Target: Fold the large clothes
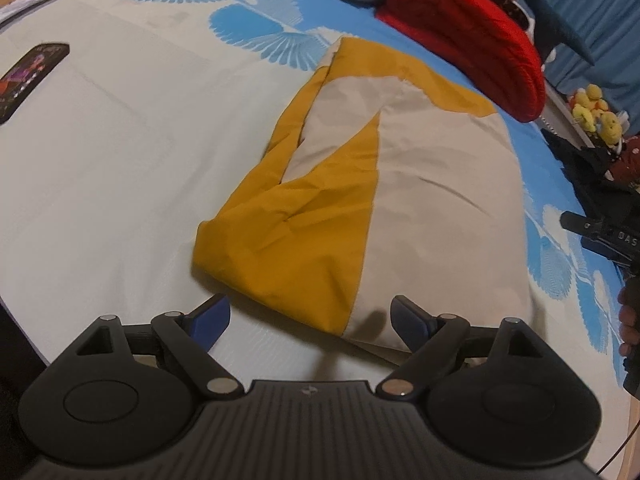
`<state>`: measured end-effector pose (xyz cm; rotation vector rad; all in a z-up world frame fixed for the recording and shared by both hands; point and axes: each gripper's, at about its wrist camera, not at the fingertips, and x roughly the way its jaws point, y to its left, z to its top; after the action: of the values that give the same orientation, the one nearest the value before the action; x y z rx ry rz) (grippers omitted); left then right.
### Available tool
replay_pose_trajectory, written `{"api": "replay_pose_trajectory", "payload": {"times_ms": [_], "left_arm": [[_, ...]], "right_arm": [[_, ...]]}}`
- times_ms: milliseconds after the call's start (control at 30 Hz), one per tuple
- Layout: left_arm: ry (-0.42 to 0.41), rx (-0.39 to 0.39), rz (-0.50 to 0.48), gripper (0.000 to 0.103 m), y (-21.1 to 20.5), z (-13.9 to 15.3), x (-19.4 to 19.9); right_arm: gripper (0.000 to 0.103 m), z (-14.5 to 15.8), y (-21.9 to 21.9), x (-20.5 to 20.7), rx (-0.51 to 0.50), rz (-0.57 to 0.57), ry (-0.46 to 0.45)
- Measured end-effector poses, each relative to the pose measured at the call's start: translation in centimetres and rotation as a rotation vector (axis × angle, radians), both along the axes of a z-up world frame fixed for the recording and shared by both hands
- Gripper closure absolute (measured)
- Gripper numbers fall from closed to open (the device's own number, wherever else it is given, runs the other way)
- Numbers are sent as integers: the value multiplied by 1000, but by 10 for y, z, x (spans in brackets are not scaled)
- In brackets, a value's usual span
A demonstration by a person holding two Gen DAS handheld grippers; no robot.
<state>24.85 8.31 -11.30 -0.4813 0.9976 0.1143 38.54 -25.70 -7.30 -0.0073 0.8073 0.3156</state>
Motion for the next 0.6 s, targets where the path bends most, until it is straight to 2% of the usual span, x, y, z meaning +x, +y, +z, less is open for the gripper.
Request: {"api": "replay_pose_trajectory", "payload": {"times_ms": [100,200,267,367,500,600], "left_arm": [[41,-34,38,11,4,-10,6],[99,-132,83,11,20,-24,13],[110,-160,132,11,32,-28,17],[118,-188,161,11,41,-32,23],[110,-203,168,11,42,-36,28],[106,-213,168,11,43,-37,31]], "right_arm": [[12,-2,-2,6,17,-4,7],[11,-4,-5,15,39,-13,14],[10,-5,-7,26,51,-50,6],[9,-7,-14,49,133,-109,7],[9,-24,-19,92,228,-158,76],[8,-45,-20,126,290,-173,165]]}}
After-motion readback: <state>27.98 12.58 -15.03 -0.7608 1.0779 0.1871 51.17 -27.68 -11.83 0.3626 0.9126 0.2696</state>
